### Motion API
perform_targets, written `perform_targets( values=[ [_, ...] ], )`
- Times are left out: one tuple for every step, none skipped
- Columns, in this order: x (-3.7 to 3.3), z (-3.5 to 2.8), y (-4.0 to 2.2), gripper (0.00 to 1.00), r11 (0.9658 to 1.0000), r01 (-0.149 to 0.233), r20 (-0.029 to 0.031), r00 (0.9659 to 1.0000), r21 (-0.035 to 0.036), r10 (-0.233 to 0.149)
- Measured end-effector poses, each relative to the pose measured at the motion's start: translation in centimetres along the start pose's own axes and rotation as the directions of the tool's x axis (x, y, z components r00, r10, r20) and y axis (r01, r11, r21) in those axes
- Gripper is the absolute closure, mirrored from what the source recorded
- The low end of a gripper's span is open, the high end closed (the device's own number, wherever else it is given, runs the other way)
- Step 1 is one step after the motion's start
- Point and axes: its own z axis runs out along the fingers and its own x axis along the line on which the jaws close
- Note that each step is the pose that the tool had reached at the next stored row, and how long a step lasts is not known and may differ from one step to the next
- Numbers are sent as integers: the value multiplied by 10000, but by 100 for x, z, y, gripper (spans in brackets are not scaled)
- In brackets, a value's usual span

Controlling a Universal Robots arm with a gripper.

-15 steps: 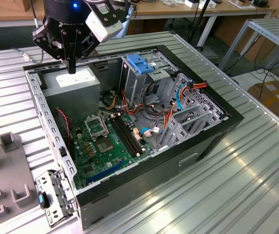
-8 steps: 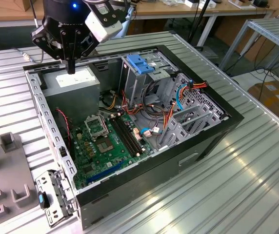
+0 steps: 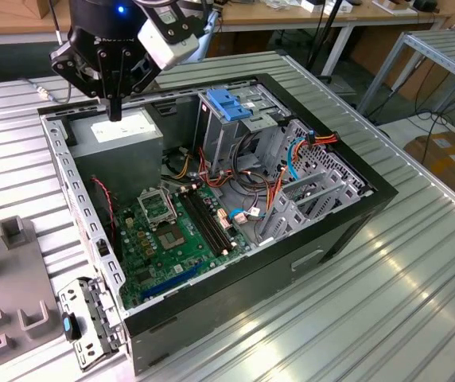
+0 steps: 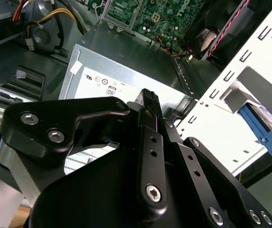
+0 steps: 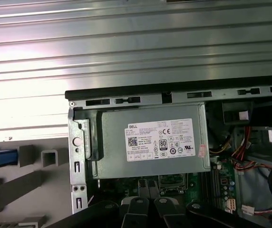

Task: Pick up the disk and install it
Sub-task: 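Reach for the disk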

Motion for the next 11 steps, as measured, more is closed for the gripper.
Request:
perform_targets(
  values=[
    [1,0,0,89,10000,0,-6,10000,0,0],
    [2,1,0,89,10000,-1,-10,10000,1,1],
    [3,1,0,89,10000,-1,-15,10000,1,1],
    [4,1,0,89,10000,-1,-21,10000,1,1],
    [5,2,0,89,10000,-1,-25,10000,2,1],
    [6,2,-1,89,10000,-1,-31,10000,2,1],
    [7,2,-1,89,10000,-2,-37,10000,3,2],
    [8,2,-1,89,10000,-2,-41,10000,3,2],
    [8,3,-1,89,10000,-2,-45,10000,3,2],
    [10,3,-1,89,10000,-2,-51,10000,4,2],
    [10,3,-1,89,10000,-2,-54,10000,4,2]
  ],
)
